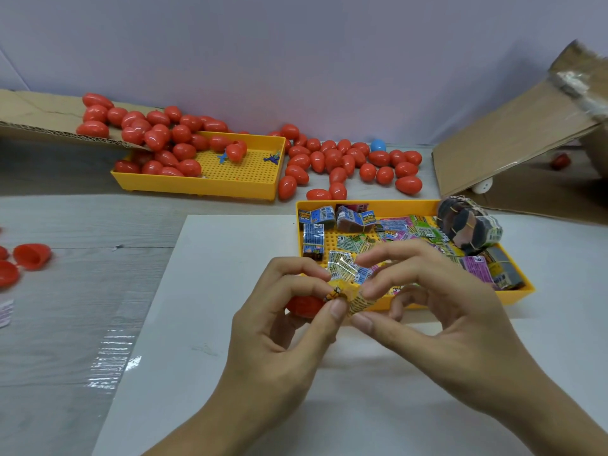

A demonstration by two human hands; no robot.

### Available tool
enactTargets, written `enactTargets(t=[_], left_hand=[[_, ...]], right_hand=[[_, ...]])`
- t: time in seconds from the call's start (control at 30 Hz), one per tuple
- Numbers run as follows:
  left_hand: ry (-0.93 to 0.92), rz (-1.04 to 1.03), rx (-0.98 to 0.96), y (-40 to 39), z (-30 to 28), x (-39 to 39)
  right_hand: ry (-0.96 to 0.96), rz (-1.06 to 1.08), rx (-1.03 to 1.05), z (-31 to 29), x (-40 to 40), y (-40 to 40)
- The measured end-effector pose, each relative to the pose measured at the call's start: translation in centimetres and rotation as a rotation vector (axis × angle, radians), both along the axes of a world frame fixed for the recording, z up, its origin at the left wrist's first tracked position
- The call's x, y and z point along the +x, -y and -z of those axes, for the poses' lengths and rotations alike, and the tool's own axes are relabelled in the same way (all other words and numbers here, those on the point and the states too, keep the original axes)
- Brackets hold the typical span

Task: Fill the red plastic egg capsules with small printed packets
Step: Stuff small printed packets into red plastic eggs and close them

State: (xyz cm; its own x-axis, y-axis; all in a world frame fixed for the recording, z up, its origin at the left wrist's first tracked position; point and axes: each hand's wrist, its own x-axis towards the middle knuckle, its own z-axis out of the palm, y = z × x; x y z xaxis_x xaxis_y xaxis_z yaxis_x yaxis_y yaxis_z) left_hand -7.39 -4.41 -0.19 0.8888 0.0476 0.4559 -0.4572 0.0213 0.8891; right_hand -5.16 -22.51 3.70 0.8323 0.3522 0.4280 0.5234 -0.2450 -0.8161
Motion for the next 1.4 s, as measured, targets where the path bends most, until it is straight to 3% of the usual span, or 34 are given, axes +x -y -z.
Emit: enactTargets(t=[0.33, 0.7, 1.03, 1.4], left_hand=[[-0.006, 0.058, 0.021, 0.00, -0.05, -0.15], [-0.060, 0.046, -0.119, 0.33, -0.33, -0.50], [0.021, 0.032, -0.070, -0.06, 0.04, -0.11], [-0.002, 0.037, -0.082, 0.00, 0.20, -0.19]], right_hand=[[-0.077, -0.035, -0.077, -0.33, -0.04, -0.31], [-0.184, -0.011, 0.030, -0.34, 0.12, -0.26], [-0.408, -0.108, 0.191, -0.73, 0.23, -0.10], [-0.453, -0.095, 0.160, -0.87, 0.04, -0.36]])
